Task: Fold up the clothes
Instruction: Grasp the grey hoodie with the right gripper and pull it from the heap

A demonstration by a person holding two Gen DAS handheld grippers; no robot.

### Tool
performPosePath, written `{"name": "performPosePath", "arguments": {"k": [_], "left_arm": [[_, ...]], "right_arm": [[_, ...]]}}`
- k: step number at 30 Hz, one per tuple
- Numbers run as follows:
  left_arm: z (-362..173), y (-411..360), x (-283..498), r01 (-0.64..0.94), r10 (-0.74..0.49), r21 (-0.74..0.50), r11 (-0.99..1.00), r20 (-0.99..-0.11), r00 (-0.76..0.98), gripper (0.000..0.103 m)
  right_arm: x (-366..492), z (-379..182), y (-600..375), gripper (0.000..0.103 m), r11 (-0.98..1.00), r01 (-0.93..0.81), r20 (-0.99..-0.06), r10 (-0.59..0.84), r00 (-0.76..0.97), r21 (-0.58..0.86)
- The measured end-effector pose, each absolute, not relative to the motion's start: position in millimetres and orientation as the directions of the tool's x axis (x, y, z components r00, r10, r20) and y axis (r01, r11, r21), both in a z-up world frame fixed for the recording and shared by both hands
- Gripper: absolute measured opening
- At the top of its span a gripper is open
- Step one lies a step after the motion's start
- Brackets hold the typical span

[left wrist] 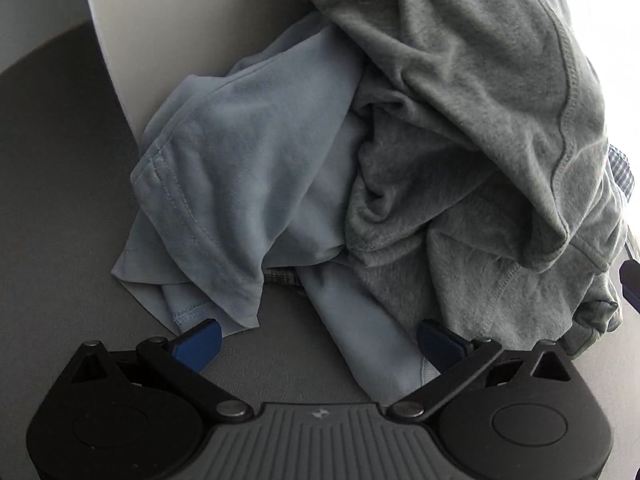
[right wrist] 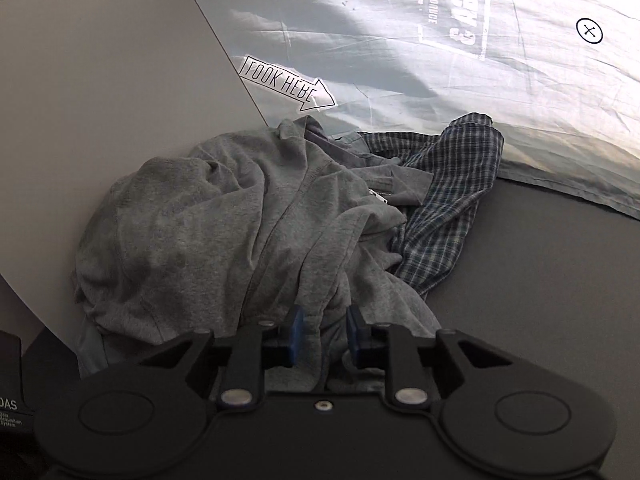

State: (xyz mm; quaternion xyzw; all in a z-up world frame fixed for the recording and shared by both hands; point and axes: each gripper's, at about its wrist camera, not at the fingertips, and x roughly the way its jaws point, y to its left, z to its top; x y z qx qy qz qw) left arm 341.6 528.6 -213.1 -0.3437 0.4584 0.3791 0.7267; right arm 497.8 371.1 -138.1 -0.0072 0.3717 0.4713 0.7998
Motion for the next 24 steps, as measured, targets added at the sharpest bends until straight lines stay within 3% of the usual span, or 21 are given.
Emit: {"name": "performPosePath", "arguments": {"k": [1,3,5,7,8,10,14,18,24], "left_arm": [[-213.7,528.7,344.7,-0.862,0.243,-0.136,0.488,-0.927,0.284,0.103],[-214.7,527.7,350.3,-0.853,0.257,-0.105,0.512,-0.928,0.268,0.103],[-215.2,526.4,353.4,-0.849,0.271,-0.085,0.521,-0.927,0.259,0.103],[-214.7,525.2,355.3,-0.849,0.275,-0.073,0.523,-0.929,0.249,0.103],[-214.2,525.1,356.1,-0.849,0.273,-0.068,0.524,-0.931,0.243,0.103],[-213.0,525.7,357.6,-0.845,0.256,-0.063,0.532,-0.938,0.231,0.103],[-207.7,525.3,357.2,-0.834,0.182,-0.084,0.546,-0.959,0.216,0.103],[-188.2,506.9,344.3,-0.827,0.112,-0.199,0.526,-0.947,0.3,0.102],[-137.0,437.7,338.0,-0.737,0.133,-0.237,0.633,-0.904,0.406,0.102]], "right_arm": [[498.6,-140.6,378.6,0.037,0.546,-0.766,-0.598,0.753,0.273,0.338],[500.6,-148.0,391.7,0.054,0.534,-0.774,-0.599,0.758,0.259,0.34],[502.3,-151.7,396.4,0.054,0.54,-0.765,-0.602,0.756,0.258,0.351],[503.8,-154.3,399.1,0.037,0.55,-0.751,-0.605,0.753,0.259,0.364],[504.7,-153.8,397.7,0.018,0.554,-0.746,-0.606,0.752,0.259,0.369],[505.3,-148.6,388.9,0.006,0.554,-0.74,-0.595,0.76,0.262,0.382],[490.3,-125.1,363.4,0.005,0.564,-0.759,-0.545,0.768,0.336,0.326],[473.5,-98.6,329.3,0.004,0.635,-0.731,-0.503,0.73,0.462,0.25],[433.0,-50.5,249.6,0.004,0.746,-0.654,-0.413,0.637,0.651,0.121]]}}
